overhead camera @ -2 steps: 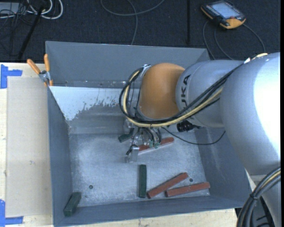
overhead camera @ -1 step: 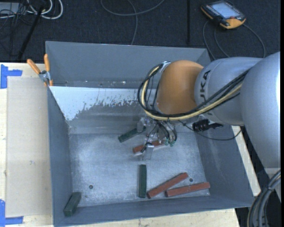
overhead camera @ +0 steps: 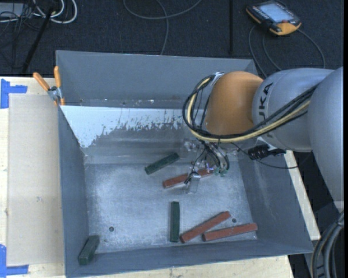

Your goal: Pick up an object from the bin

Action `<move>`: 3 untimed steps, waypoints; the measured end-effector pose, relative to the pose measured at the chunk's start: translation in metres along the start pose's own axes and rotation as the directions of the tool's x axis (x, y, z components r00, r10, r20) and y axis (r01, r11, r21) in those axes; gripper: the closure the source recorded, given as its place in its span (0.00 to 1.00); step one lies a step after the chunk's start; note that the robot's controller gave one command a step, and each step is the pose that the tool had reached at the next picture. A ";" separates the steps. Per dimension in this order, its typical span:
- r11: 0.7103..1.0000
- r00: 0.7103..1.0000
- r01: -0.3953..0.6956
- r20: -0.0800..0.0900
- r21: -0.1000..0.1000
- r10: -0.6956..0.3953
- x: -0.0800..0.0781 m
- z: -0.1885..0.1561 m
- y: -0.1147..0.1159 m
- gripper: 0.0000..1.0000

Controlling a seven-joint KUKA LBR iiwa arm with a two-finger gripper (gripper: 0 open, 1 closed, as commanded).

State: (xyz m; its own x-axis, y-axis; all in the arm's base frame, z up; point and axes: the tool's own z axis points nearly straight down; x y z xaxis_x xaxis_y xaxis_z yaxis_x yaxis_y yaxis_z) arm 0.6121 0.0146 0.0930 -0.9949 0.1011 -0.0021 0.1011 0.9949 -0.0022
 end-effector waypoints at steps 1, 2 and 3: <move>0.995 0.995 -0.104 -0.002 -0.002 0.104 0.000 0.019 0.001 1.00; 0.994 0.994 -0.105 -0.003 -0.003 0.105 0.001 0.019 0.001 0.00; 0.994 0.994 -0.107 -0.002 -0.003 0.107 0.000 0.019 0.001 1.00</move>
Offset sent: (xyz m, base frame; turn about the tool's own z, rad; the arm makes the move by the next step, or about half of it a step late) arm 0.0000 0.0000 0.0000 0.0000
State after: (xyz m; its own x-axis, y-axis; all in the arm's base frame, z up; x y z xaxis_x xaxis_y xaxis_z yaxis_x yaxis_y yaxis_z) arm 0.6118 0.0153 0.0741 -0.9784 0.2065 -0.0004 0.2065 0.9784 0.0012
